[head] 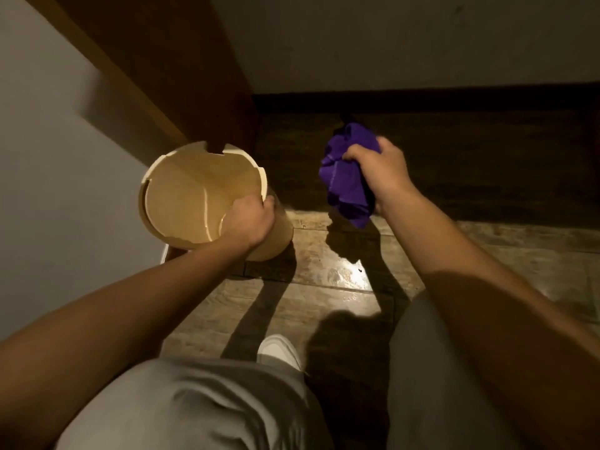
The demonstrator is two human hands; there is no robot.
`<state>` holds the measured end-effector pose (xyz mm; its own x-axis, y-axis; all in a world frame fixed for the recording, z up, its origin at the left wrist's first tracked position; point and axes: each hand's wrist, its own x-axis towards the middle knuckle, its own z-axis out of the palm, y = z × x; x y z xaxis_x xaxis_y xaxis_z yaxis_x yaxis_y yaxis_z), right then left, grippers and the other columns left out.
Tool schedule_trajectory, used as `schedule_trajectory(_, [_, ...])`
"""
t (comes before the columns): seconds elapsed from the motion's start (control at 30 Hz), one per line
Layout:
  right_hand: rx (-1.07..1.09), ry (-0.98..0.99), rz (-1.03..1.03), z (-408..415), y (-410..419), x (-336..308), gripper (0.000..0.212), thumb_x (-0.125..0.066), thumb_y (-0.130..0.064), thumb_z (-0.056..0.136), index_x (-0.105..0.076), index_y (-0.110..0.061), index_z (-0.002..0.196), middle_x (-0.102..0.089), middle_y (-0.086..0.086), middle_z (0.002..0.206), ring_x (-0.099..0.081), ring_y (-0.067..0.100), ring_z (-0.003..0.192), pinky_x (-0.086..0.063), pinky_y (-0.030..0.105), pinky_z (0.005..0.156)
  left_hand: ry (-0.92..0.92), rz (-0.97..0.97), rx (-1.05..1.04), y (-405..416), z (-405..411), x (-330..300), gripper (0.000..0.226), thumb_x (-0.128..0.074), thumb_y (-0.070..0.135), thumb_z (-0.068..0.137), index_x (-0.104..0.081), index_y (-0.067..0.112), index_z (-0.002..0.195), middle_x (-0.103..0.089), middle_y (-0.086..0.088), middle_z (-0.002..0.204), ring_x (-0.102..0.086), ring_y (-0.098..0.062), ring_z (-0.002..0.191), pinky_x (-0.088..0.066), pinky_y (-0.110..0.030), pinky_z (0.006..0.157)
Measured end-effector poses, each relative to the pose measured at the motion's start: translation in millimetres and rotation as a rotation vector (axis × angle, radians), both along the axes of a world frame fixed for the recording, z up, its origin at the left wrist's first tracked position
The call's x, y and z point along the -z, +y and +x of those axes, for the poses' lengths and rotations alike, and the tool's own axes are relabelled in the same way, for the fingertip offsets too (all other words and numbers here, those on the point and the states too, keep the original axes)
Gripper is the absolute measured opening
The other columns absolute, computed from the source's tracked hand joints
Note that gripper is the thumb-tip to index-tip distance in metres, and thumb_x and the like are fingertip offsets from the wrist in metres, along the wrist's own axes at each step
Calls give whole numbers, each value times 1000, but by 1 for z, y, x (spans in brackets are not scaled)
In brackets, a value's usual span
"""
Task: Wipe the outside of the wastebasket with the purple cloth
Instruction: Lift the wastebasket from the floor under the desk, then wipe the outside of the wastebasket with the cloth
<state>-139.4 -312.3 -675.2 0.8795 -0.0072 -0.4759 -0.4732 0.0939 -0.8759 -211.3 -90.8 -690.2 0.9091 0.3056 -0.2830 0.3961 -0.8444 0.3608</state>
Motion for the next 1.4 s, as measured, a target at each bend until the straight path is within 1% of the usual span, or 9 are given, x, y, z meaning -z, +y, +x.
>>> schedule_trajectory(0.33, [-107,-204,22,12,13,-53,27,-75,-34,89,-65,-31,114,-73,-4,111,-75,9,91,-58,25,73,-81,-413,-130,23,-50,-66,46,-43,37,109,-52,13,147,-60,-5,136,-54,-26,124,-41,-47,109])
schedule_trajectory(0.5, [-176,-304,65,12,20,-73,21,-73,-37,92,-68,-28,110,-76,-4,106,-76,8,88,-58,22,74,-78,-561,-158,6,-64,-71,43,-45,37,108,-53,20,146,-58,11,120,-53,-2,102,-37,-39,99])
schedule_trajectory(0.63, [-368,-361,-53,-6,55,-61,30,-75,-37,91,-68,-27,118,-74,-5,108,-72,14,97,-59,33,84,8,-633,-138,4,-67,-75,32,-46,36,108,-62,27,134,-67,14,117,-61,-9,105,-45,-36,92])
schedule_trajectory(0.73, [-470,-452,-160,-27,86,-50,38,-72,-46,89,-65,-30,123,-70,-14,109,-66,4,96,-51,22,77,-48,-666,-132,9,-70,-72,33,-51,38,103,-63,33,132,-71,18,115,-61,-8,111,-44,-30,86])
schedule_trajectory(0.8, [-518,-561,-211,-43,104,-38,52,-63,-55,91,-56,-36,140,-65,-10,133,-62,10,117,-48,27,90,-132,-663,-177,13,-71,-69,33,-54,41,98,-64,44,129,-73,24,108,-63,-3,108,-43,-26,81])
schedule_trajectory(0.87, [-608,-664,-357,-59,118,-20,60,-49,-63,98,-40,-43,153,-42,-2,161,-43,23,143,-38,42,108,-177,-685,-214,15,-73,-66,29,-52,42,100,-67,55,121,-73,28,112,-66,3,107,-48,-24,83])
schedule_trajectory(0.93, [-591,-704,-509,-74,122,1,56,-39,-65,101,-41,-44,153,-31,1,168,-33,27,150,-32,47,113,-171,-720,-254,19,-76,-62,26,-52,50,99,-67,59,118,-75,21,117,-69,-4,109,-55,-30,88])
schedule_trajectory(1.1, [-423,-693,-740,-75,102,53,49,-42,-59,102,-57,-36,143,-44,6,160,-43,29,143,-33,47,113,-156,-761,-455,37,-85,-58,47,-48,58,99,-55,38,141,-65,-5,133,-63,-34,119,-48,-65,102])
schedule_trajectory(1.4, [-229,-419,-678,-55,50,97,44,-54,-46,103,-57,-30,143,-54,-2,152,-56,25,131,-49,38,96,-140,-677,-391,24,-77,-69,39,-39,56,104,-54,43,138,-62,4,128,-58,-28,116,-43,-60,103])
